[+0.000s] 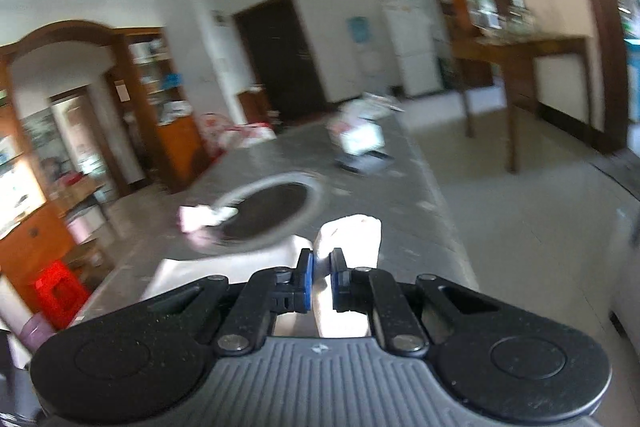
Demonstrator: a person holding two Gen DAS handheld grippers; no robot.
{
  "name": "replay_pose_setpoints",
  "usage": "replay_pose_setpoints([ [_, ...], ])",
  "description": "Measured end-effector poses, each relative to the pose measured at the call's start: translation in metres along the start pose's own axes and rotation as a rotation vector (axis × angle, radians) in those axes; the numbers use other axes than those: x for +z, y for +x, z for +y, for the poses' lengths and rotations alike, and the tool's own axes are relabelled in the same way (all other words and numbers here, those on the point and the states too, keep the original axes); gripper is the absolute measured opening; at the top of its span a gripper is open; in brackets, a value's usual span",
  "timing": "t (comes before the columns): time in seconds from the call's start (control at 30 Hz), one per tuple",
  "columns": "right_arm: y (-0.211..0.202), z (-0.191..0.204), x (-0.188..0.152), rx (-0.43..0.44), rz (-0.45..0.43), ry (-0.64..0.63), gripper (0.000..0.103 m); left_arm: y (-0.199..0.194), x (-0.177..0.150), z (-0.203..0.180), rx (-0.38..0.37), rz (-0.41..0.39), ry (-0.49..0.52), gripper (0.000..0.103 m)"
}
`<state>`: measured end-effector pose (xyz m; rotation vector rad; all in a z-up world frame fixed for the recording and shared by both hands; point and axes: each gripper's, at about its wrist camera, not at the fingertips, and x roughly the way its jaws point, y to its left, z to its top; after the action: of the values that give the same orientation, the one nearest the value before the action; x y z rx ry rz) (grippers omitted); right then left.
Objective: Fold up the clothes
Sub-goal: 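Grasp the sleeve with the right gripper and lift it above the sweatshirt, then lay the sleeve across the sweatshirt body with the right gripper and release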
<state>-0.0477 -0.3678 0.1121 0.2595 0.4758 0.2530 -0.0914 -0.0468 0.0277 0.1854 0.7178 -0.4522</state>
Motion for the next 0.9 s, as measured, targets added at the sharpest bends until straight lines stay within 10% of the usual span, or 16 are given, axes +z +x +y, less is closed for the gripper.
replay_pose_setpoints([
  [0.37,0.059,0.125,0.018,0.233,0.087,-0.226,0.008,-0.022,-0.01,0.026,0.021,-0.044,-0.083,0.103],
  [0.9,0.115,0.231,-0.08,0.396,0.4,-0.463,0.015,-0.046,-0.034,0.067,0.092,-0.06,-0.223,0.103],
])
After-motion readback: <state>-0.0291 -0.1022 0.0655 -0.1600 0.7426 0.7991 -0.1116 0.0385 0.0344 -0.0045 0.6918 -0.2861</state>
